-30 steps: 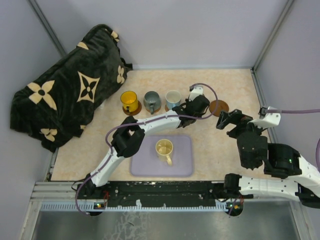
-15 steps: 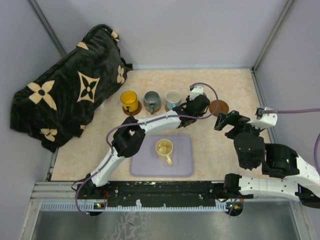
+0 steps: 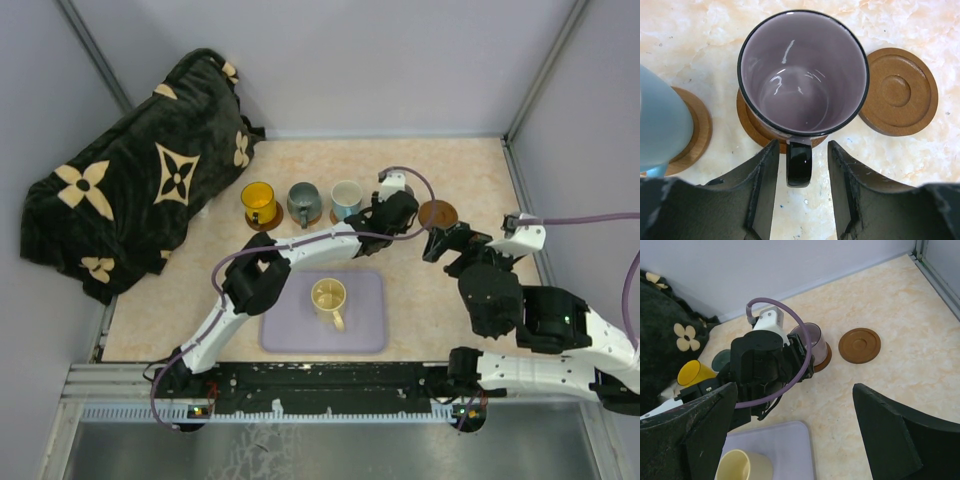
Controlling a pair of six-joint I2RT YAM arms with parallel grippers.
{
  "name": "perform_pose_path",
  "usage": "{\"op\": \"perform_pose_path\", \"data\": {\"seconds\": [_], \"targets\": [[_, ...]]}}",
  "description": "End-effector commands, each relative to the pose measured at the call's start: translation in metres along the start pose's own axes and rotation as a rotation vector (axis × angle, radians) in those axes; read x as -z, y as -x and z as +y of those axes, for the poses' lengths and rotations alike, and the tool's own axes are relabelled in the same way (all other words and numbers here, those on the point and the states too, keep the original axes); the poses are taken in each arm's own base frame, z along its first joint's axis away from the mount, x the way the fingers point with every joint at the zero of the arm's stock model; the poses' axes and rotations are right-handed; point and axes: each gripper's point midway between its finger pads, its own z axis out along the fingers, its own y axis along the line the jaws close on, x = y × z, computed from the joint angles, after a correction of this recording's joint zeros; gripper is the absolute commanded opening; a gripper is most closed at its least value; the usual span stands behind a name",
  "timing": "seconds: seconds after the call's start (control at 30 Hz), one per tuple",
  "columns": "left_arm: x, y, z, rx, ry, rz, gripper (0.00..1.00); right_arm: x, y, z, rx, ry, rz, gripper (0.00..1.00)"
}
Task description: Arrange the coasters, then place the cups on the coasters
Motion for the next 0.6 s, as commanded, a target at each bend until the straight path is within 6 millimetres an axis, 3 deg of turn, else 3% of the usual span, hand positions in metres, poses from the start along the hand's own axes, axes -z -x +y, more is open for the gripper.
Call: {"op": "perform_pose_path", "data": {"seconds": [0.0, 0.3, 0.57], "targets": [[0.013, 0.018, -0.003, 0.049, -0.026, -0.027, 0.50, -0.002, 0.001, 0.006, -0.032, -0.009, -0.012, 0.99], [0.016, 0.006, 0.003, 0.054, -0.019, -0.008, 0.50, -0.002, -0.003, 0.009, -0.033, -0.002, -0.003, 0.99], [0.016, 0.010, -0.005, 0.053, -0.050, -0.023, 0.49, -0.003, -0.005, 0.012, -0.024, -0.001, 0.001, 0.99]]}}
